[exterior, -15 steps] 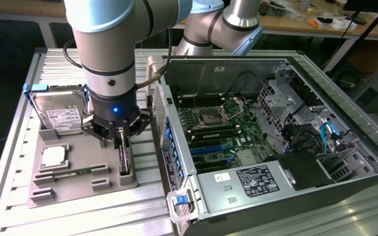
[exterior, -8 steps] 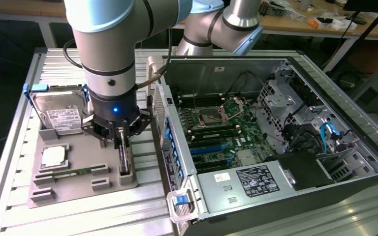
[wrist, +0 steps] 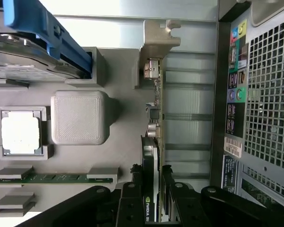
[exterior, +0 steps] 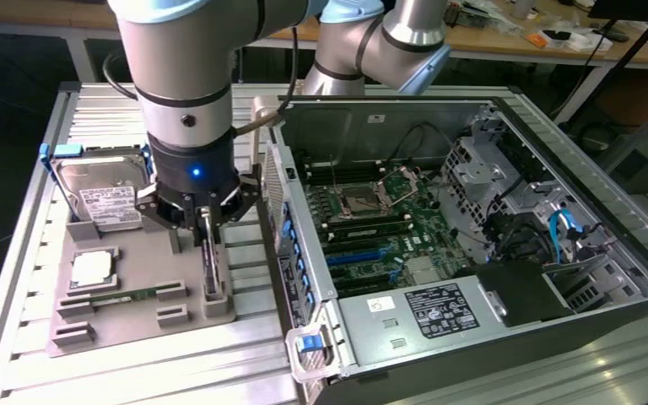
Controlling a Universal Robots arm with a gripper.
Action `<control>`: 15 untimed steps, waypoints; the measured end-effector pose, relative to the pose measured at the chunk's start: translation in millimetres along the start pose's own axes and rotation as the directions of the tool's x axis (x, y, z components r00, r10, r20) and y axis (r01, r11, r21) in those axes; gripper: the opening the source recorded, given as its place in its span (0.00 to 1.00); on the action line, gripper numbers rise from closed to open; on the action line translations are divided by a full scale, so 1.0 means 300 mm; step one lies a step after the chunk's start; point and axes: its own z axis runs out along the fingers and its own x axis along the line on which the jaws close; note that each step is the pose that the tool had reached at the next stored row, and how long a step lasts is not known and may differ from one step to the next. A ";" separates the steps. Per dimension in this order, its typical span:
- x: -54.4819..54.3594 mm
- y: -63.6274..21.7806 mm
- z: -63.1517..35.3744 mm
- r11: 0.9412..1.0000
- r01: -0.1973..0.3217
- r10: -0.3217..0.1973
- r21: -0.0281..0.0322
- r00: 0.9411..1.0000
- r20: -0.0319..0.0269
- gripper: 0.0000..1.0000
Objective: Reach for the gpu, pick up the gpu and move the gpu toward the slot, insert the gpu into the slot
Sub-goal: 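Pick up the gpu and move the gpu toward the slot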
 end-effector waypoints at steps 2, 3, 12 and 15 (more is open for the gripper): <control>-0.001 0.000 -0.019 1.000 0.000 0.000 0.000 1.000 0.000 0.27; -0.001 0.000 -0.028 1.000 0.000 0.000 0.000 1.000 0.000 0.27; -0.004 0.000 -0.136 1.000 0.000 0.000 0.003 1.000 0.000 0.27; -0.005 0.000 -0.170 1.000 0.000 0.000 0.004 1.000 0.000 0.27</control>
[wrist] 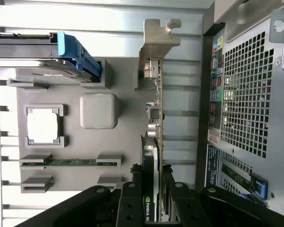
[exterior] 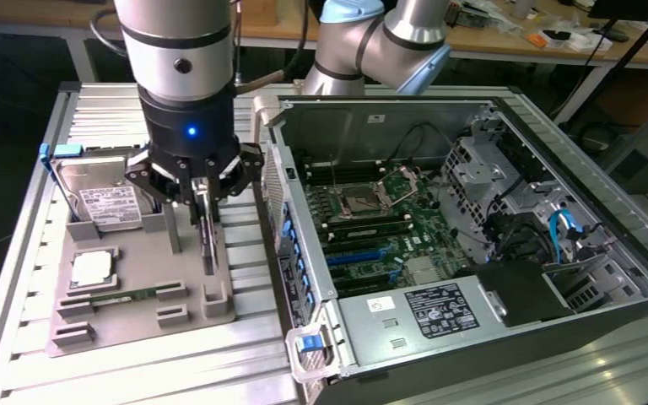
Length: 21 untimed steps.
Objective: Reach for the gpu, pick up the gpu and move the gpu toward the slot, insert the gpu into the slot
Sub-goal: 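Pick up the gpu and move the gpu toward the slot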
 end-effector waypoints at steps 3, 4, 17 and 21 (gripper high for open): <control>-0.001 0.000 -0.032 1.000 0.000 0.000 0.002 1.000 0.000 0.27; -0.001 0.000 -0.045 1.000 0.000 0.000 0.002 1.000 0.000 0.27; -0.005 -0.001 -0.166 1.000 0.000 0.000 0.008 1.000 0.000 0.27; -0.006 -0.001 -0.208 1.000 0.000 0.000 0.009 1.000 0.000 0.27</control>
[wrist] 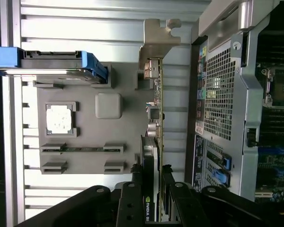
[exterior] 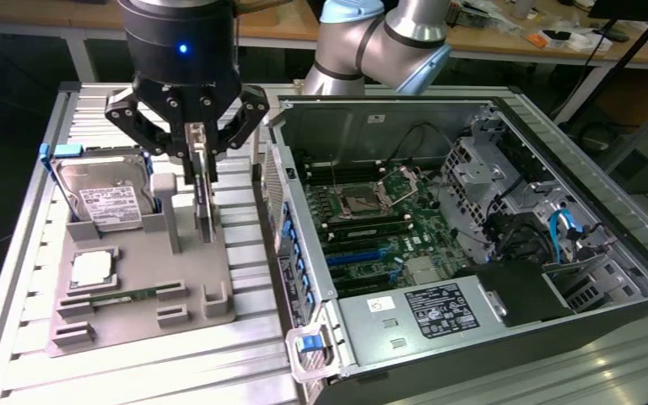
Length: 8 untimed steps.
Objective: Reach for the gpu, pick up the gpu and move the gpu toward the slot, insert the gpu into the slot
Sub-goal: 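Pick up the gpu and move the gpu toward the slot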
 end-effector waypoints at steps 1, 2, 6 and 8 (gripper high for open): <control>0.000 0.000 -0.010 1.000 0.000 0.000 0.000 1.000 0.000 0.27; -0.001 0.000 -0.020 1.000 0.000 0.000 0.001 1.000 0.000 0.27; -0.002 -0.001 -0.054 1.000 0.000 0.000 0.002 1.000 0.000 0.27; -0.002 -0.001 -0.072 1.000 0.000 0.000 0.002 1.000 0.000 0.27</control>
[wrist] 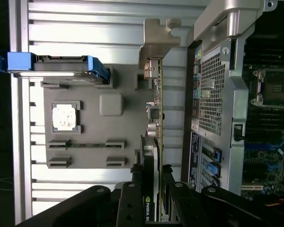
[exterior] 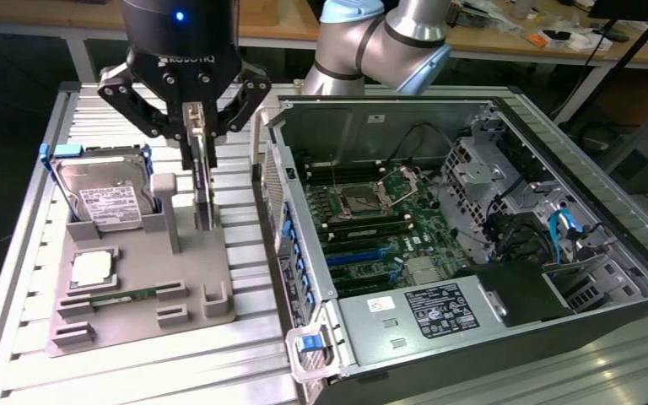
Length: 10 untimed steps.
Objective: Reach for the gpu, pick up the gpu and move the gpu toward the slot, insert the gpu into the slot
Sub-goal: 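Pick up the gpu and move the gpu toward the slot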
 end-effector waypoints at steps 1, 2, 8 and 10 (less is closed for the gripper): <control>0.000 0.000 -0.008 1.000 0.000 0.000 0.000 1.000 0.000 0.27; -0.001 0.000 -0.018 1.000 0.000 0.000 0.001 1.000 0.000 0.27; -0.002 -0.001 -0.062 1.000 0.000 0.000 0.004 1.000 0.000 0.27; -0.002 -0.001 -0.066 1.000 0.000 0.000 0.006 1.000 0.000 0.27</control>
